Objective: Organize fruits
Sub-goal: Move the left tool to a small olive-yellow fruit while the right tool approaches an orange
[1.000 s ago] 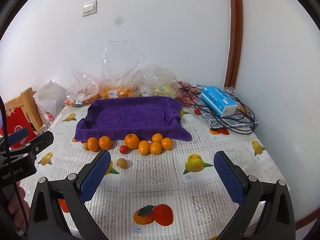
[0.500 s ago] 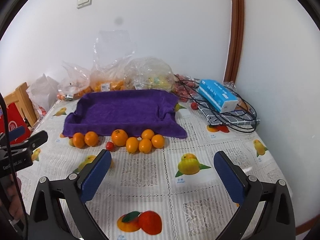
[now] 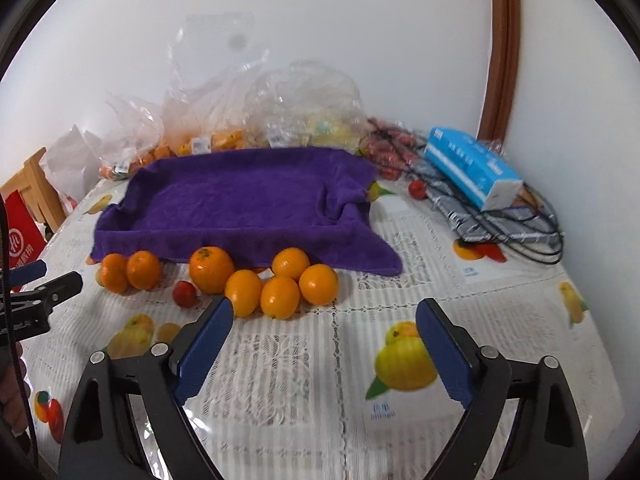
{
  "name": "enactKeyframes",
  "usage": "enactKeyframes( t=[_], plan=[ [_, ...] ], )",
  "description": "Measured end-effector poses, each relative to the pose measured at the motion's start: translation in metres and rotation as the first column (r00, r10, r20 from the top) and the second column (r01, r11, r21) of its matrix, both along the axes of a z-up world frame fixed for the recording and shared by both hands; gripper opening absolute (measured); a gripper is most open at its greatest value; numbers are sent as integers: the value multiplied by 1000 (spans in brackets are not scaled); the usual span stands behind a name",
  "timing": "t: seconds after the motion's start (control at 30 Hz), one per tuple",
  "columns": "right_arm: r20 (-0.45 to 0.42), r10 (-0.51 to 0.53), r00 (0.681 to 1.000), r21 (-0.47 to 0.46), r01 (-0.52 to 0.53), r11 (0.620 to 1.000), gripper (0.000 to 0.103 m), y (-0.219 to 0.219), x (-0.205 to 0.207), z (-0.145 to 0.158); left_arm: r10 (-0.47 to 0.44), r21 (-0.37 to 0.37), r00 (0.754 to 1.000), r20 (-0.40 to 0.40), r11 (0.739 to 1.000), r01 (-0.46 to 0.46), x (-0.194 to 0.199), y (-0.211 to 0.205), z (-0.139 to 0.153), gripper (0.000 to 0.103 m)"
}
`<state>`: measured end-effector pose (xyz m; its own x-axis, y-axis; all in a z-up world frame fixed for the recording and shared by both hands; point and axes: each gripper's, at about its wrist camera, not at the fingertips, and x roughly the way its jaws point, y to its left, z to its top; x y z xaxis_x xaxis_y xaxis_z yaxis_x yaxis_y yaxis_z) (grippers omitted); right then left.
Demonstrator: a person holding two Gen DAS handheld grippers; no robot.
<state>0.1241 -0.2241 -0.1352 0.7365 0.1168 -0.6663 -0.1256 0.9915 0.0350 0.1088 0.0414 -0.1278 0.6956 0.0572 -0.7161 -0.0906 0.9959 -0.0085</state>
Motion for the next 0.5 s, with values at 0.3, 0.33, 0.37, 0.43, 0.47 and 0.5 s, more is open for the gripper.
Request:
enactKeyframes(
  t=[0.3, 0.33, 0.37, 0.43, 0.47, 0.5],
  plan=[
    [-58, 25, 998, -31, -27, 999, 63, 1, 34, -24, 65, -91, 998, -9, 994, -66, 16, 38, -18, 82],
    [-56, 29, 998, -34, -31, 999, 63, 1, 36, -25, 64, -100, 998, -17, 993, -66, 18, 40, -20, 82],
    [-58, 32, 998, -33, -34, 999, 61, 1, 38, -26, 62, -103, 998, -25, 993, -64, 20, 42, -23, 80],
    [-65, 30, 997, -27, -32, 999, 58, -2, 43, -29, 55, -91, 998, -34, 994, -58, 23, 42, -26, 74],
    [-69, 22, 997, -16, -23, 1000, 54, -5, 45, -30, 56, -73, 998, -38, 996, -59, 23, 41, -28, 73],
    [-73, 18, 997, -7, -18, 1000, 51, -6, 46, -31, 57, -64, 998, -37, 996, -59, 23, 41, -28, 72]
  ],
)
